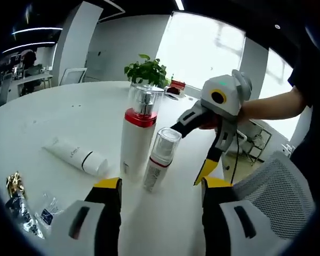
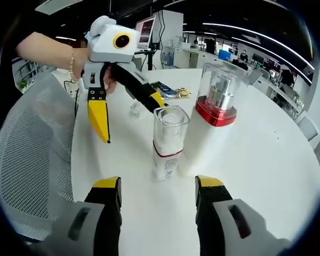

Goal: Arrange the skincare products in the storage area until every visible bottle or jar stands upright without overlapping.

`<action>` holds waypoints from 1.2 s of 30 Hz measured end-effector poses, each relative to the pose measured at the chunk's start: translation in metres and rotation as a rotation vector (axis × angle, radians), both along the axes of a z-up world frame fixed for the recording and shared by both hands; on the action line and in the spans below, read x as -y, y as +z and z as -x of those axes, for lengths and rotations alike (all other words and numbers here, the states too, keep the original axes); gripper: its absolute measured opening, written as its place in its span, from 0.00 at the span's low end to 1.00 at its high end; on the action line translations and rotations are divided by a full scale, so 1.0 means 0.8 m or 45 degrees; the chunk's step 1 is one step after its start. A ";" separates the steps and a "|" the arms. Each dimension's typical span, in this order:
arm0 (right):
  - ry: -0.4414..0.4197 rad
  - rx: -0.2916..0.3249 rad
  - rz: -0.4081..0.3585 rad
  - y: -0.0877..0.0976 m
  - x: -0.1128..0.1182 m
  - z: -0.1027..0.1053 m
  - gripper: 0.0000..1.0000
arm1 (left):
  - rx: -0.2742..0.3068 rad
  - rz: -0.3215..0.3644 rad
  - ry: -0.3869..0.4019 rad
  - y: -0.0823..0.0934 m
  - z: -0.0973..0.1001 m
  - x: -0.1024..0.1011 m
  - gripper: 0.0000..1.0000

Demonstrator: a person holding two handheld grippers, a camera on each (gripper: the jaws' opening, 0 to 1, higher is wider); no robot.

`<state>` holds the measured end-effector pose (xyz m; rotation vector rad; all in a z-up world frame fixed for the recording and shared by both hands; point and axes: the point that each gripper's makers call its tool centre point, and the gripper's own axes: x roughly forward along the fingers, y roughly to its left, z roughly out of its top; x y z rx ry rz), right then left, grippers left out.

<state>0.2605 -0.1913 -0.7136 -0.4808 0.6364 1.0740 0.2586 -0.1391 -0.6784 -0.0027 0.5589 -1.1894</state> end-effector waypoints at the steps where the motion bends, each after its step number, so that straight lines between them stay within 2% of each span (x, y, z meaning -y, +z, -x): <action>1: -0.020 -0.002 -0.002 0.000 0.001 -0.001 0.58 | -0.002 0.002 0.004 0.002 0.003 -0.002 0.55; 6: -0.128 -0.018 -0.031 0.009 0.005 0.009 0.62 | -0.041 0.003 0.039 0.006 0.011 -0.021 0.62; 9: -0.175 -0.020 -0.040 0.014 0.004 0.016 0.65 | -0.091 -0.005 0.060 0.003 0.009 -0.040 0.67; 12: -0.227 -0.026 -0.045 0.018 0.003 0.024 0.69 | -0.100 -0.012 0.065 0.004 0.020 -0.054 0.69; 14: -0.256 -0.025 -0.048 0.019 0.002 0.028 0.72 | -0.109 -0.001 0.071 0.006 0.014 -0.071 0.71; 18: -0.318 -0.031 -0.052 0.023 -0.004 0.038 0.75 | -0.146 0.005 0.099 0.010 0.032 -0.089 0.75; 20: -0.350 -0.042 -0.050 0.023 -0.005 0.043 0.77 | -0.149 0.007 0.119 0.010 0.033 -0.106 0.79; 23: -0.383 -0.041 -0.045 0.022 -0.010 0.051 0.81 | -0.191 0.040 0.178 0.012 0.041 -0.127 0.85; 26: -0.407 -0.047 -0.039 0.024 -0.014 0.059 0.83 | -0.193 0.020 0.203 0.010 0.046 -0.146 0.88; 31: -0.444 -0.043 -0.040 0.029 -0.019 0.068 0.88 | -0.204 0.012 0.268 0.012 0.059 -0.168 0.99; 36: -0.496 -0.045 -0.073 0.039 -0.025 0.074 0.93 | -0.210 0.000 0.299 0.011 0.069 -0.189 0.99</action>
